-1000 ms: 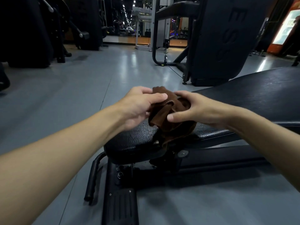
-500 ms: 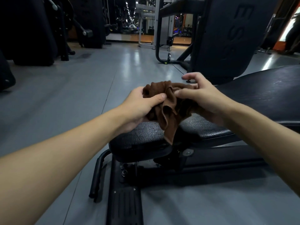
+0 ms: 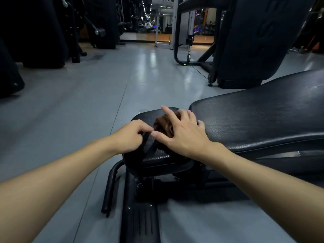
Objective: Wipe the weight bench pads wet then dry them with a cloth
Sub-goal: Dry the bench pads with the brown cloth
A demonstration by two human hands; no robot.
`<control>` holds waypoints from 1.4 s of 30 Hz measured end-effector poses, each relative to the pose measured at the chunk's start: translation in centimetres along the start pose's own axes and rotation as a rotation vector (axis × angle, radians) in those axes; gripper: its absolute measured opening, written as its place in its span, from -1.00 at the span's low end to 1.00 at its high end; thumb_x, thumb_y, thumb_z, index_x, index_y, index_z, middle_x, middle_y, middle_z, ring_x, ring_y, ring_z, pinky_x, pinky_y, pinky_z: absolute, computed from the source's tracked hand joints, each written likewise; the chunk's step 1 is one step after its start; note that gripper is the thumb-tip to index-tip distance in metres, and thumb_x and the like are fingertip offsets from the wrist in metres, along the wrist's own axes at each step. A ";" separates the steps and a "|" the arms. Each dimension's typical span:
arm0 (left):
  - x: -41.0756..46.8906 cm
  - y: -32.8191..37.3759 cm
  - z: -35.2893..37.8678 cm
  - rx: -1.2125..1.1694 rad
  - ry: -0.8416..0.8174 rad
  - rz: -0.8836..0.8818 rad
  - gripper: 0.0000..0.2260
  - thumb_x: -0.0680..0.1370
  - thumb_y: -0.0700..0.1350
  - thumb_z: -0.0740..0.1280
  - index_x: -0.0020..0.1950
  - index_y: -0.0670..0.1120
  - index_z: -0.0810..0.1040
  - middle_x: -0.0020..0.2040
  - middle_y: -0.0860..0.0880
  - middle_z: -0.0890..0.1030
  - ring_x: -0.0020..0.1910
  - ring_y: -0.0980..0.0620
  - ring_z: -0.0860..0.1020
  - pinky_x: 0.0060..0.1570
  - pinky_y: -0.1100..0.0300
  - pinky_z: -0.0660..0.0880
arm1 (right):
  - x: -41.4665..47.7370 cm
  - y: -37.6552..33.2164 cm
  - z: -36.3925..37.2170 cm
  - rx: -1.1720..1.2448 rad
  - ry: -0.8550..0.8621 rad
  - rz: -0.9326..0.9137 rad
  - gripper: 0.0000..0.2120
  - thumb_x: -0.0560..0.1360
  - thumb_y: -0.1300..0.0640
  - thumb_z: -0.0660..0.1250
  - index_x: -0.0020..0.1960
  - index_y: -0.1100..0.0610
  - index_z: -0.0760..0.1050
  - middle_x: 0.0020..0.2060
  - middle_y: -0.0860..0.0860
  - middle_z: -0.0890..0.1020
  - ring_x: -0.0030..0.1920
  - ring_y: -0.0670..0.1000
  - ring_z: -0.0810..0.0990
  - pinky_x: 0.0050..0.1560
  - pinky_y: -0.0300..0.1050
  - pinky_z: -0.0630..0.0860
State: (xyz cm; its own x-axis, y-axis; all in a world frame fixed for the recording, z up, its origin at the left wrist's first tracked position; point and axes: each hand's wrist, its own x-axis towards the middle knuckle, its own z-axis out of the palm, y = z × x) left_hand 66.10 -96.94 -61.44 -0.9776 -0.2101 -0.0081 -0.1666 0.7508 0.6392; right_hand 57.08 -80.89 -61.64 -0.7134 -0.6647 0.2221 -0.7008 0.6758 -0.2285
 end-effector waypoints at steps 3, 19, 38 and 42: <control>0.7 -1.6 0.0 0.073 0.068 0.023 -0.65 0.49 -0.18 0.21 0.21 0.07 0.61 0.21 0.03 0.52 0.26 0.04 0.47 0.32 0.18 0.36 | 0.6 0.5 1.0 -0.004 0.049 -0.066 -0.50 0.48 -0.36 0.14 0.37 -0.24 0.35 0.37 0.00 0.35 0.42 0.21 0.20 0.35 0.24 0.28; -1.9 -4.4 -0.7 0.426 -0.216 0.118 0.00 0.23 0.62 0.15 0.57 0.23 0.00 0.59 0.15 -0.06 0.56 0.15 -0.10 0.53 0.02 0.02 | -2.8 1.9 0.7 0.090 -0.008 -0.209 -0.46 0.46 -0.21 0.06 0.40 -0.13 0.36 0.39 0.08 0.29 0.41 0.16 0.16 0.48 0.14 0.18; -2.3 -5.1 -0.4 0.432 -0.130 0.196 0.04 0.25 0.44 0.43 0.58 0.16 0.01 0.60 0.18 -0.05 0.56 0.20 -0.08 0.48 0.23 0.00 | 10.9 2.0 2.6 -0.050 -0.087 -0.039 -0.60 0.50 -0.15 0.20 0.32 -0.11 0.41 0.26 0.09 0.39 0.32 0.30 0.29 0.29 0.21 0.32; -2.5 -5.6 0.0 0.416 -0.078 0.192 0.06 0.21 0.48 0.43 0.53 0.04 0.10 0.58 0.14 0.02 0.55 0.18 -0.01 0.51 0.11 0.10 | 5.3 1.5 1.2 -0.066 -0.098 -0.178 -0.45 0.37 -0.21 0.04 0.32 -0.14 0.41 0.25 0.01 0.43 0.33 0.20 0.30 0.24 0.17 0.37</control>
State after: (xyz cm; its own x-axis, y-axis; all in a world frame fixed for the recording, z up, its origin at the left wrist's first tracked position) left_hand 69.44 -100.62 -65.04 -0.9999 -0.0066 0.0124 -0.0030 0.9622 0.2725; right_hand 52.22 -83.76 -61.94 -0.5768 -0.8011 0.1599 -0.8168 0.5621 -0.1303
